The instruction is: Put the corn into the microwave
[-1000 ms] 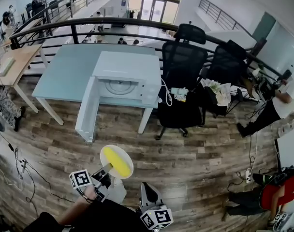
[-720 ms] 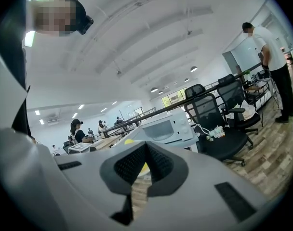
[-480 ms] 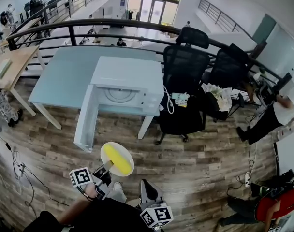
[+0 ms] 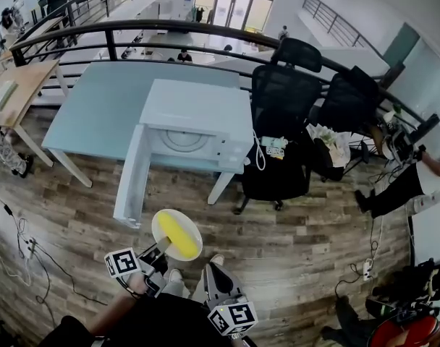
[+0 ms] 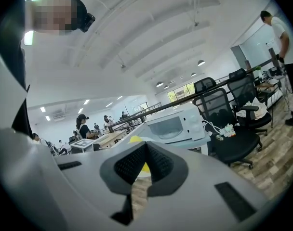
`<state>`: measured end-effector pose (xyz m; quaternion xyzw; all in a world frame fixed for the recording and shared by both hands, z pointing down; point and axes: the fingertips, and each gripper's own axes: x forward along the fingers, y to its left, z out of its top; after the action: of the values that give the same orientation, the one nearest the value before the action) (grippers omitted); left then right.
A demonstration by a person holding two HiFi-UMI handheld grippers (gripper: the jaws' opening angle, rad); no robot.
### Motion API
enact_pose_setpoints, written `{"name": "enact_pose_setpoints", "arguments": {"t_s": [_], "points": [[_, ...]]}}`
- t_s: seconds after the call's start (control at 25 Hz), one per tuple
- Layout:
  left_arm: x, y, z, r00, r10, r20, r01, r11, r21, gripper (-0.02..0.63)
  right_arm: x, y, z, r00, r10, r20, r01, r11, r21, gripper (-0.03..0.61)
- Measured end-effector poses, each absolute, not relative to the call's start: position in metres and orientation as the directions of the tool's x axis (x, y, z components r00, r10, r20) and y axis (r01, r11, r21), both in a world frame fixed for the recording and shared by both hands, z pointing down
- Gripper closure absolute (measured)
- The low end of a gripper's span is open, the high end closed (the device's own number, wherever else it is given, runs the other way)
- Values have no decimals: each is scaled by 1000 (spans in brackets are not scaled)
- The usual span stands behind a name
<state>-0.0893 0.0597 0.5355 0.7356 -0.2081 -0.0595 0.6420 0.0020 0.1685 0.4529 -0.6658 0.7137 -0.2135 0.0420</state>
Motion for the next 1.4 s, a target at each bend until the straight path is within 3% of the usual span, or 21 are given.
{"name": "enact_pose_setpoints", "arguments": {"t_s": [0.48, 1.4], "points": [[-84, 21, 535, 862, -477, 168, -232, -77, 970, 580, 20, 117, 450, -201, -953, 226, -930, 114, -350, 571], [-30, -65, 553, 675, -702, 227, -258, 63, 964, 580, 95, -8, 458, -515, -830, 215, -823, 408, -394, 571]]}}
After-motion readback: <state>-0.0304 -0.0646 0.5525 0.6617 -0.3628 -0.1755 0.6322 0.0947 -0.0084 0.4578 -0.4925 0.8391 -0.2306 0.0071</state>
